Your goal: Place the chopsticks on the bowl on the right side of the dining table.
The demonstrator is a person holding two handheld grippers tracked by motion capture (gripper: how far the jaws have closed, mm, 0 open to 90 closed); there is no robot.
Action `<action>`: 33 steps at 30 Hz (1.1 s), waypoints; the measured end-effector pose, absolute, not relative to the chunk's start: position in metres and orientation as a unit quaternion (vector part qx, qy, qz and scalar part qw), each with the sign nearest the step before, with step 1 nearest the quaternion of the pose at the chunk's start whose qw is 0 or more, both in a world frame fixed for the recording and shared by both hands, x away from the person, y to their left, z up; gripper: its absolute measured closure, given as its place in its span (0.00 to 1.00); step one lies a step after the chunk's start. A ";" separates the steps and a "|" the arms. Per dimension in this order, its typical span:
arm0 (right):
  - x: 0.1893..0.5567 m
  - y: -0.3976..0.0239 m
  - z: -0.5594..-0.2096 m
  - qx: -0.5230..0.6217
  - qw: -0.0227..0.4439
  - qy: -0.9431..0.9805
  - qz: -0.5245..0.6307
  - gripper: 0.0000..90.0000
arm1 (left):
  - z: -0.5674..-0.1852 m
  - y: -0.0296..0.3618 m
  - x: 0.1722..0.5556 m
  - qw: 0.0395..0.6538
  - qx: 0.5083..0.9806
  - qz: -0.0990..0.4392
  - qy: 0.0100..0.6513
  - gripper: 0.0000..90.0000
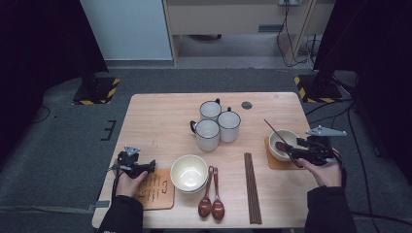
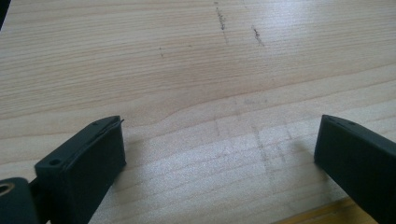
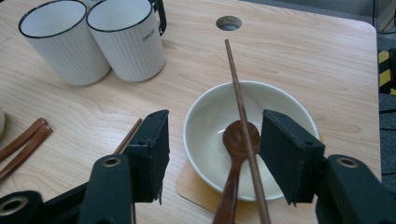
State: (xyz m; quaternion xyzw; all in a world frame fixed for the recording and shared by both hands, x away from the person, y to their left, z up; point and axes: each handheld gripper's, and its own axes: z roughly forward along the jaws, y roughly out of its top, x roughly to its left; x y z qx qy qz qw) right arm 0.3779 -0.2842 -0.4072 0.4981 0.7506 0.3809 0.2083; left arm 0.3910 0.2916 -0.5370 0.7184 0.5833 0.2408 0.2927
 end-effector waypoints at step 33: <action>0.348 -0.222 -0.438 0.483 0.217 0.763 0.369 0.44 | -0.537 0.292 0.391 0.293 0.718 0.241 0.583 0.01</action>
